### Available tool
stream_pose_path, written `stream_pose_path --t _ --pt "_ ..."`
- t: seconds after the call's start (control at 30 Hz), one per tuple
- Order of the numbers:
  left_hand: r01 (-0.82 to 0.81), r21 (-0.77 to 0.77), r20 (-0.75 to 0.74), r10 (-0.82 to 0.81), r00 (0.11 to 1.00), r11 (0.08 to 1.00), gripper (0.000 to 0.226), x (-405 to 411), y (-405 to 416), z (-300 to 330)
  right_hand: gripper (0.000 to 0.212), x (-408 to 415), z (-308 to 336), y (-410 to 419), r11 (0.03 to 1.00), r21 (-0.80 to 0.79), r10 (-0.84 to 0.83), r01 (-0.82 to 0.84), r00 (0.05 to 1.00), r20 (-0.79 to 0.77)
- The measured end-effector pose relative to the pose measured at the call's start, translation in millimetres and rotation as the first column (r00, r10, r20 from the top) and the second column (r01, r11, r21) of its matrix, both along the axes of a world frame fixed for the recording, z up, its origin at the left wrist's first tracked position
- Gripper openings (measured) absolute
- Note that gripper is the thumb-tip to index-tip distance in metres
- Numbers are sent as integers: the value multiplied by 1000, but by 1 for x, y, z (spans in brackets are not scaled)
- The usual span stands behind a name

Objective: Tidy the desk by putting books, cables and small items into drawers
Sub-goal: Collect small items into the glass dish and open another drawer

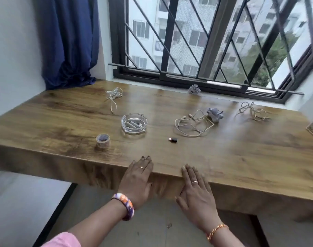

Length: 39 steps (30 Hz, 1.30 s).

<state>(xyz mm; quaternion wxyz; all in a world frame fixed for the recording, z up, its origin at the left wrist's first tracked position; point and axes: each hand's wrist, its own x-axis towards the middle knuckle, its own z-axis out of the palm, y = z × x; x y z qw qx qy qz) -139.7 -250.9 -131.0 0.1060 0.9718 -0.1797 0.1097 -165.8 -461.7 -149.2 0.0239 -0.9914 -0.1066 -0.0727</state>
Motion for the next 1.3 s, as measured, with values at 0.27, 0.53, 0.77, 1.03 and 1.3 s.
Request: stream_pose_path --t 0.27,0.53,0.77,1.03,1.3 --pt "-125 -334 -286 26 958 934 33 -78 35 -37 89 -29 -14 16 978 195 -90 74 993 74" --pt "-952 -307 -951 24 307 -7 15 -58 91 -69 56 -68 -47 49 790 542 -49 286 912 -408" --pt "-828 -137 -829 -395 396 -543 83 14 121 -113 33 -38 -81 83 241 571 -60 785 599 -798" --pt "-688 -219 -693 -387 609 -691 74 28 106 -111 39 -20 -81 97 -222 538 -56 813 540 -840" --pt "-709 -235 -764 -325 558 -665 64 34 104 -116 71 -17 -78 73 -746 310 54 589 518 -854"
